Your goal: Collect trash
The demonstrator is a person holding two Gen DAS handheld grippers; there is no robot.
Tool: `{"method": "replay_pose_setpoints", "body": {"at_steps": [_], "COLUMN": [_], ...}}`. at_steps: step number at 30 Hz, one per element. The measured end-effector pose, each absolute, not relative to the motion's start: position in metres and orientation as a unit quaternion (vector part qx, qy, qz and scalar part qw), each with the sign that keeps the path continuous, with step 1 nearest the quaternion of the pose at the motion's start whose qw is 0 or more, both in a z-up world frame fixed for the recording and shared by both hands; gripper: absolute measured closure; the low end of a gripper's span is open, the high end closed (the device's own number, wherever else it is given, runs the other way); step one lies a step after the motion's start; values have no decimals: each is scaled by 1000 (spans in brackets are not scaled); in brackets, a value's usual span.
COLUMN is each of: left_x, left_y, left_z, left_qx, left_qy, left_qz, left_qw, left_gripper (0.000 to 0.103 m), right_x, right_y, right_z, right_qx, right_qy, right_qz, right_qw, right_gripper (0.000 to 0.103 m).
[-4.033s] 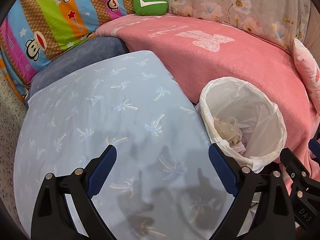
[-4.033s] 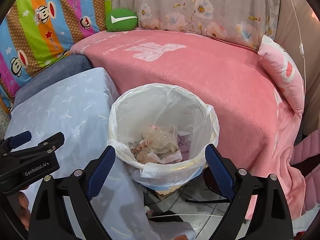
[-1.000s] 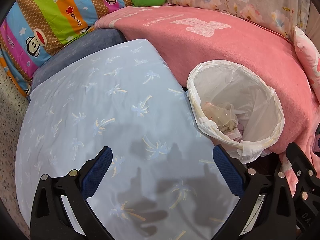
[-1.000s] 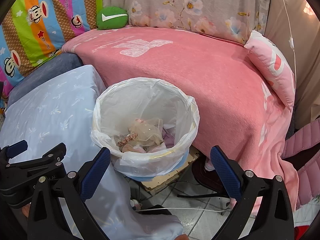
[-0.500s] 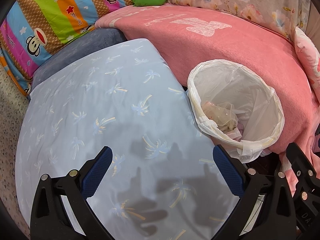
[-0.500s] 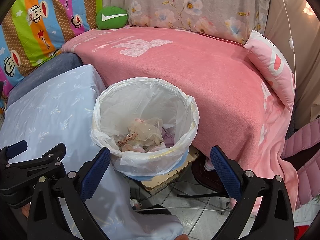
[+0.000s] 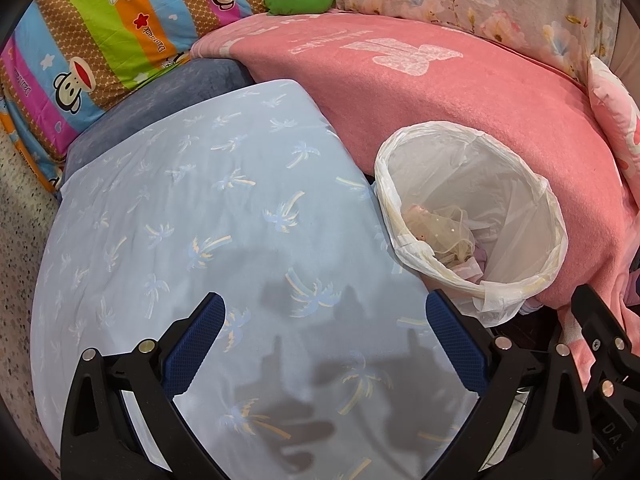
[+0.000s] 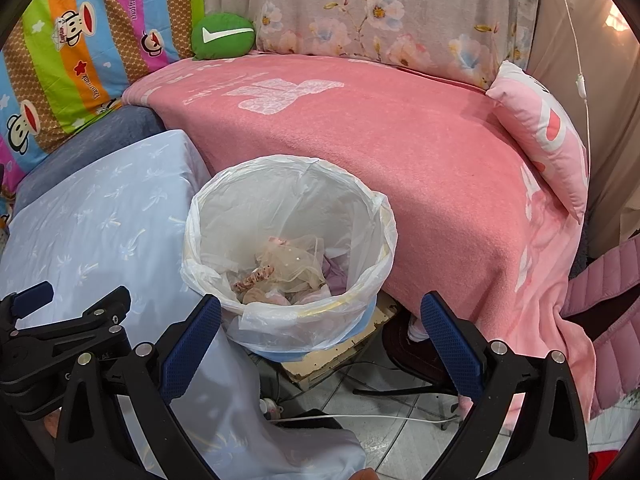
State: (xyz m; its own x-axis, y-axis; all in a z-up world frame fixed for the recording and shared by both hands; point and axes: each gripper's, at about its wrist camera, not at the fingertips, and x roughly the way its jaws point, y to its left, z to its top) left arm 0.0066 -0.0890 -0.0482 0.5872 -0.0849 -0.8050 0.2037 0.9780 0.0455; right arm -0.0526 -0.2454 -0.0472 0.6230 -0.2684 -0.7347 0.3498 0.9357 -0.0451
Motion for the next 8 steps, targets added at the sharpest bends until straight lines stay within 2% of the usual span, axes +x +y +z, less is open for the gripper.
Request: {"method": "replay_pose_setpoints", "body": {"at_steps": [8], "left_x": [7], "left_y": [-88], "left_z": [-46], "left_qx": [63], "left_qy": [446], "left_qz": [-86], "left_qw": [888], "left_gripper": [7], "right_x": [-55], "right_y": [-244], "right_z": [-46], "right_qx": [55], "right_qy": [400], "right_qz": [-176], "right_qw": [898], "right_gripper": [6]}}
